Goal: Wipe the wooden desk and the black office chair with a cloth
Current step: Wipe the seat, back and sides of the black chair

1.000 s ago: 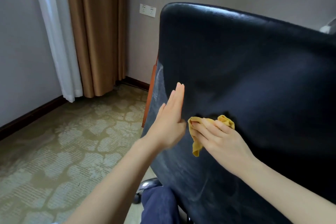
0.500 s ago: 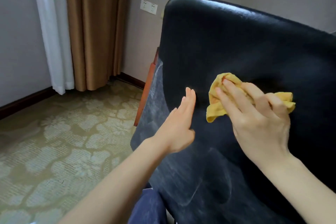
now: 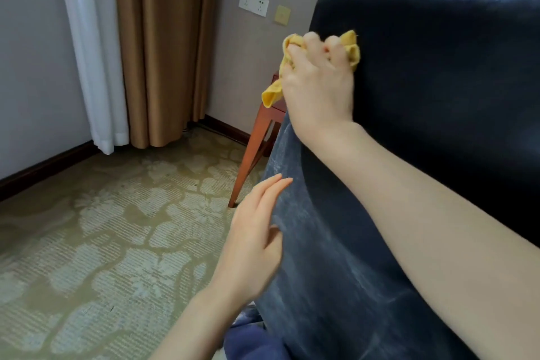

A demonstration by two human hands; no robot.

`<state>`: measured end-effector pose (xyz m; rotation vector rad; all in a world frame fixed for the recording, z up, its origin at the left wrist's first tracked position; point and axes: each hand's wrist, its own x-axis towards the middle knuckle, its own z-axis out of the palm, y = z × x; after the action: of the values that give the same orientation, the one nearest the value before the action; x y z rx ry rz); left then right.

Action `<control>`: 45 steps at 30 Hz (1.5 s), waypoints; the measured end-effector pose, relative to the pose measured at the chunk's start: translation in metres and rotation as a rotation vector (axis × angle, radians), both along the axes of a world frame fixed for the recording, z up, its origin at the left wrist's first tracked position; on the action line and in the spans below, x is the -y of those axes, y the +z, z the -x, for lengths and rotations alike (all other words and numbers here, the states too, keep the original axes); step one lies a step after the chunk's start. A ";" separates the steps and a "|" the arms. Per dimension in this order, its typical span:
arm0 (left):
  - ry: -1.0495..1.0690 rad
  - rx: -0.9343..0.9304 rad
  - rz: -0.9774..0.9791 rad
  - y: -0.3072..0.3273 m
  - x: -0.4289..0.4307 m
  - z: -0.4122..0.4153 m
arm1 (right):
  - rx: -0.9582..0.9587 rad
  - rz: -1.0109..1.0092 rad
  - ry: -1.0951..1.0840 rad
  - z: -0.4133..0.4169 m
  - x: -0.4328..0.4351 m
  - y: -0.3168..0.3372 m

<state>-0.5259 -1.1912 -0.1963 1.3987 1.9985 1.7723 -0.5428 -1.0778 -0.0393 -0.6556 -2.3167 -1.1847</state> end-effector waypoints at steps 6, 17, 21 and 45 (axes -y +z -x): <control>0.078 0.010 0.074 -0.014 0.016 0.018 | 0.319 -0.032 -0.059 0.015 -0.019 -0.058; 0.205 0.130 0.329 -0.016 0.048 0.010 | 0.704 0.148 0.044 -0.097 -0.015 -0.147; 0.098 0.192 0.338 0.005 0.043 0.010 | 0.725 0.212 0.090 -0.138 -0.009 -0.148; -0.367 0.724 0.117 0.069 -0.103 0.099 | -0.369 0.160 0.167 -0.063 0.009 -0.013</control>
<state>-0.6251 -1.0881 -0.1274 0.8328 1.3400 1.6335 -0.4793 -1.0866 -0.0523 -0.6583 -2.1150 -0.7376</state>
